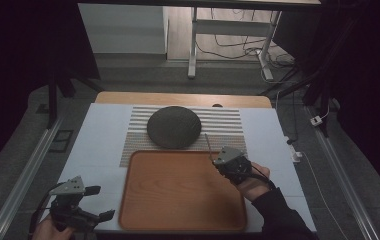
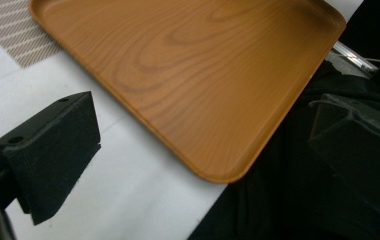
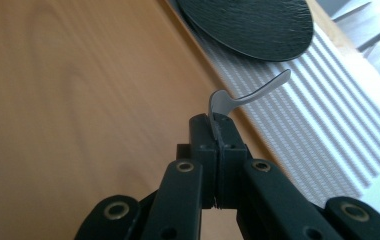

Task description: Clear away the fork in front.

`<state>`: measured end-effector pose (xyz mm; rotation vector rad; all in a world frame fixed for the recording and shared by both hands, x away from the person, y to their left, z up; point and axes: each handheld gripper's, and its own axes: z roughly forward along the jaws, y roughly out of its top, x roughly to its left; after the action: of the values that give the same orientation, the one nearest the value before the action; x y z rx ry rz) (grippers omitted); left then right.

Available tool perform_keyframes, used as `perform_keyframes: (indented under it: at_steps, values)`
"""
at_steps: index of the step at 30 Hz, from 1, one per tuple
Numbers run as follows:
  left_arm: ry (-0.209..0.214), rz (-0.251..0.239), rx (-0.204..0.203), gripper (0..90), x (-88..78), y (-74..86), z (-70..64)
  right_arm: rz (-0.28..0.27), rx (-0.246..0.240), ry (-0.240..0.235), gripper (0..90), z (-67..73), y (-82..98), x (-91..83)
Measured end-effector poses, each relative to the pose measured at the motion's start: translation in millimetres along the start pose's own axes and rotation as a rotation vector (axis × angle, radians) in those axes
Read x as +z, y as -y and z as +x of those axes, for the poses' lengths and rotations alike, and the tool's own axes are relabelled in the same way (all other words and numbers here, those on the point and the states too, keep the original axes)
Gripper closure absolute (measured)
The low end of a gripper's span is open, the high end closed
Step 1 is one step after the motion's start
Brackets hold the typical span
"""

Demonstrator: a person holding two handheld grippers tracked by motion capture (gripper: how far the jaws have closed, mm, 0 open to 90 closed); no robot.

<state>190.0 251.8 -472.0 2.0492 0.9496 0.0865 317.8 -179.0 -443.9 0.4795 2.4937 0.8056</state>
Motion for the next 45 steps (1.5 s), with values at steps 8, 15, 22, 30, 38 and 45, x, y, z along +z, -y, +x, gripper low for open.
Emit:
perform_keyframes:
  at_steps: [8, 15, 22, 30, 38, 45]
  values:
    - [0.034, -0.010, 0.047, 0.0, 15.8, -17.4, 1.1, -0.097, 0.112, -0.123, 88.8, 2.0, 13.2, -22.4]
    - [0.063, 0.007, 0.087, 0.0, 33.7, -35.5, 0.9, -0.181, 0.170, -0.262, 88.8, 11.8, 18.7, -34.4]
    - [0.083, 0.045, 0.141, 0.0, 50.9, -51.5, 3.2, -0.228, 0.156, -0.343, 88.8, 22.1, 18.8, -40.5]
    - [0.109, 0.080, 0.203, 0.0, 70.7, -77.7, 0.3, -0.264, 0.147, -0.433, 88.8, 34.7, 17.2, -45.5]
    - [0.131, 0.142, 0.331, 0.0, 99.8, -103.3, -9.7, -0.299, 0.127, -0.528, 88.8, 42.7, 11.3, -48.8]
    - [0.181, 0.212, 0.452, 0.0, 125.4, -116.1, -19.7, -0.315, 0.089, -0.599, 88.7, 50.9, 4.8, -49.7]
